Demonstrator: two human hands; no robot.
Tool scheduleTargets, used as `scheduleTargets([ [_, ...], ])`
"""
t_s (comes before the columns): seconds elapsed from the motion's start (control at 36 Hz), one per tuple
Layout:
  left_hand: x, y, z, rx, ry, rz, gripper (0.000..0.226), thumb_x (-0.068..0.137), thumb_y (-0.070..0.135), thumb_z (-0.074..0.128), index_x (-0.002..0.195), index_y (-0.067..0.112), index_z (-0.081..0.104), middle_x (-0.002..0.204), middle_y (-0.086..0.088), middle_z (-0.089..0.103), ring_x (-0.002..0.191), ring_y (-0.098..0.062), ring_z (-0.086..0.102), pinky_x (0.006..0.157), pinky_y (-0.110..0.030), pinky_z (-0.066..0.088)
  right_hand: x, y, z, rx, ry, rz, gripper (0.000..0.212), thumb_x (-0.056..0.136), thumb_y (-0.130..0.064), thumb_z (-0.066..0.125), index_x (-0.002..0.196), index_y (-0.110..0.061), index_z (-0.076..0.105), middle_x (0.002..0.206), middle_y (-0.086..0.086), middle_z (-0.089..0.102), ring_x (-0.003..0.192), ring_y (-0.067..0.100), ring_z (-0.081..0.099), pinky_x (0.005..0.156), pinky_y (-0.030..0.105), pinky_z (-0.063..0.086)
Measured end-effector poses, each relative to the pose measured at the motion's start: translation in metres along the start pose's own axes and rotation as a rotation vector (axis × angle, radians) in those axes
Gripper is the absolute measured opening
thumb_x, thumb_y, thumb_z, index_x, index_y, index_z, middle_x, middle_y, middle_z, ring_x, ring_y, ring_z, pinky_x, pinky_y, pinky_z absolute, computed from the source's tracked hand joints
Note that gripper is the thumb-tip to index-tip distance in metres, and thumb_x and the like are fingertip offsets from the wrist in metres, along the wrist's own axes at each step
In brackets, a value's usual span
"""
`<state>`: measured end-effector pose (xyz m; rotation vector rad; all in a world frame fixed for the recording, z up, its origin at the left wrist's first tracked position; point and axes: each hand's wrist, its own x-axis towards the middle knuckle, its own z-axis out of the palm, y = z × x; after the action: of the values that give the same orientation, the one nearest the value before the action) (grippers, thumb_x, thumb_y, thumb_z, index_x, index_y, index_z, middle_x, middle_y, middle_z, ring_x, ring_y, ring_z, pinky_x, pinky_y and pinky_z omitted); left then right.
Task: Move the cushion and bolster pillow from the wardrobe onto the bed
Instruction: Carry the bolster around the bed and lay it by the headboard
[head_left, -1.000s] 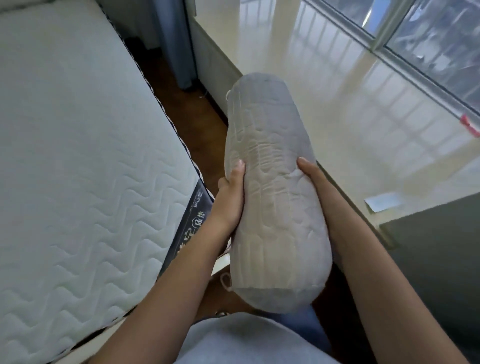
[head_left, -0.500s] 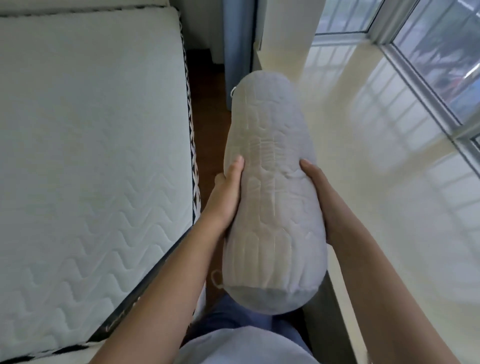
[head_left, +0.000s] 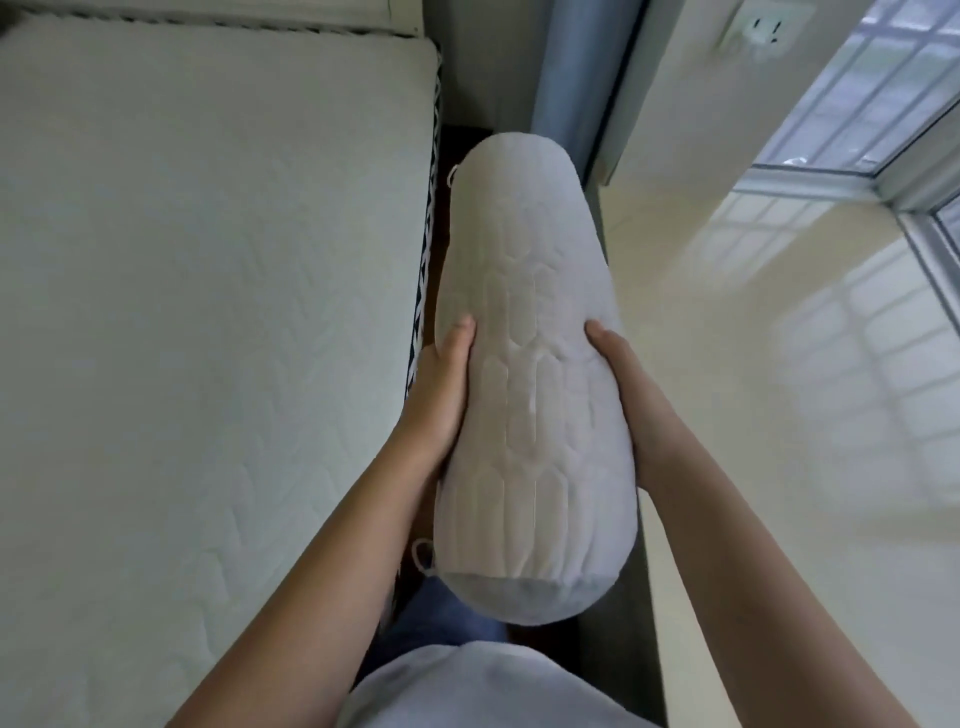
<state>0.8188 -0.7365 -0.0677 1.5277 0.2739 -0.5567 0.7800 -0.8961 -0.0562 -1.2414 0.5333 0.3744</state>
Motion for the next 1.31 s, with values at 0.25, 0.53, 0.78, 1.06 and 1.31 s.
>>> scheduleTargets([
  [0.25, 0.119, 0.077, 0.003, -0.059, 0.042, 0.022, 0.077, 0.074, 0.069, 0.037, 0.138, 0.027, 0.041, 0.138, 0.0, 0.051, 0.125, -0.018, 0.049, 0.109, -0.043, 0.035, 0.125, -0.094, -0.002, -0.062, -0.007, 0.005, 0.076, 0.061, -0.064, 0.066, 0.126, -0.026, 0.054, 0.121, -0.001, 0.066, 0.11, 0.021, 0.063, 0.103, 0.044, 0.042],
  [0.53, 0.277, 0.167, 0.012, -0.064, 0.139, -0.014, 0.1, 0.054, 0.082, 0.038, 0.138, 0.026, 0.038, 0.132, 0.0, 0.055, 0.118, -0.021, 0.054, 0.103, -0.046, 0.04, 0.286, -0.204, -0.012, -0.124, -0.058, 0.024, 0.077, 0.058, -0.069, 0.066, 0.124, -0.031, 0.054, 0.117, -0.004, 0.068, 0.107, 0.019, 0.064, 0.1, 0.043, 0.044],
  [0.78, 0.4, 0.254, 0.009, -0.116, 0.254, 0.0, 0.1, 0.054, 0.081, 0.037, 0.137, 0.025, 0.038, 0.129, -0.001, 0.057, 0.114, -0.021, 0.057, 0.102, -0.046, 0.042, 0.415, -0.316, 0.003, -0.132, -0.156, -0.014, 0.073, 0.063, -0.06, 0.067, 0.127, -0.028, 0.053, 0.114, -0.004, 0.07, 0.103, 0.016, 0.066, 0.092, 0.036, 0.048],
  [1.06, 0.537, 0.328, -0.063, -0.164, 0.286, -0.007, 0.108, 0.05, 0.083, 0.039, 0.141, 0.025, 0.032, 0.129, 0.002, 0.055, 0.11, -0.014, 0.056, 0.093, -0.036, 0.045, 0.563, -0.4, 0.08, -0.19, -0.281, 0.015, 0.059, 0.07, -0.057, 0.059, 0.122, -0.031, 0.048, 0.093, -0.01, 0.074, 0.078, 0.007, 0.071, 0.058, 0.021, 0.053],
  [1.31, 0.633, 0.397, -0.133, -0.212, 0.266, 0.019, 0.102, 0.057, 0.079, 0.04, 0.143, 0.025, 0.027, 0.134, 0.003, 0.05, 0.113, -0.014, 0.052, 0.086, -0.03, 0.042, 0.662, -0.47, 0.149, -0.282, -0.316, -0.042, 0.06, 0.082, -0.056, 0.049, 0.136, -0.031, 0.039, 0.103, -0.014, 0.064, 0.077, -0.003, 0.068, 0.06, 0.014, 0.051],
])
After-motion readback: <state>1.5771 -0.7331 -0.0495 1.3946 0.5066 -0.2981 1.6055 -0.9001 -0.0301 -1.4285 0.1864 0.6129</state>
